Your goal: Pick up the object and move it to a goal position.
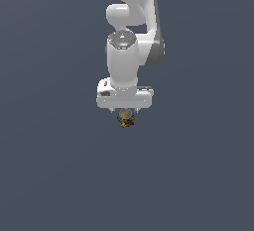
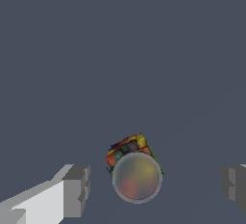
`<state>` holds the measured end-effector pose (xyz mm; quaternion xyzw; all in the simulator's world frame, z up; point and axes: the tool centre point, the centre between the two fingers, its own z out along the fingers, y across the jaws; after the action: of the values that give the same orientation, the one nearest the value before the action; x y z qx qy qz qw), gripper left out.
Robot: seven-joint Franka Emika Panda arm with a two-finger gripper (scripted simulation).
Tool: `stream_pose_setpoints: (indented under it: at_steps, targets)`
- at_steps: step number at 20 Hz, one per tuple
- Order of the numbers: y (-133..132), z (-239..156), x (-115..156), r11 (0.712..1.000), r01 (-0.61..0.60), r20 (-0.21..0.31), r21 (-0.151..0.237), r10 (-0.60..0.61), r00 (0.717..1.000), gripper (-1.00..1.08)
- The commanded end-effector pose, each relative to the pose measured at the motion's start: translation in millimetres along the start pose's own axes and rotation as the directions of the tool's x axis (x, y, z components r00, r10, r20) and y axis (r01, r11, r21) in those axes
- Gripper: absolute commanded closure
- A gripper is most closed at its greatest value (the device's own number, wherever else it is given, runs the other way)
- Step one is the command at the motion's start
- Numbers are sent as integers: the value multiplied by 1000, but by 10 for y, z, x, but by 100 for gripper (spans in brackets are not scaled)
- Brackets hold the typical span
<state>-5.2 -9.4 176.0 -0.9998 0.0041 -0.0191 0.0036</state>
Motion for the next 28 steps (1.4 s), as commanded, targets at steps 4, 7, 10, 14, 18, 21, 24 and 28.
stream_pose_setpoints:
  at_steps: [4, 7, 10, 14, 18, 21, 24, 28]
  targets:
    - [2, 145, -98, 995, 101, 8, -2, -101, 995, -92]
    - [1, 248, -172, 985, 175, 15, -2, -175, 984, -92]
    - [-1, 359, -258, 967, 256, 21, 0, -256, 966, -92]
    - [-6, 481, -358, 938, 346, 28, 3, -346, 938, -92]
    - [-11, 570, -435, 911, 411, 33, 7, -411, 911, -92]
    - [-15, 617, -477, 895, 445, 35, 9, -446, 895, -92]
    - [-17, 646, -505, 884, 467, 36, 11, -467, 883, -92]
    - [-18, 660, -518, 879, 478, 37, 12, -478, 878, -92]
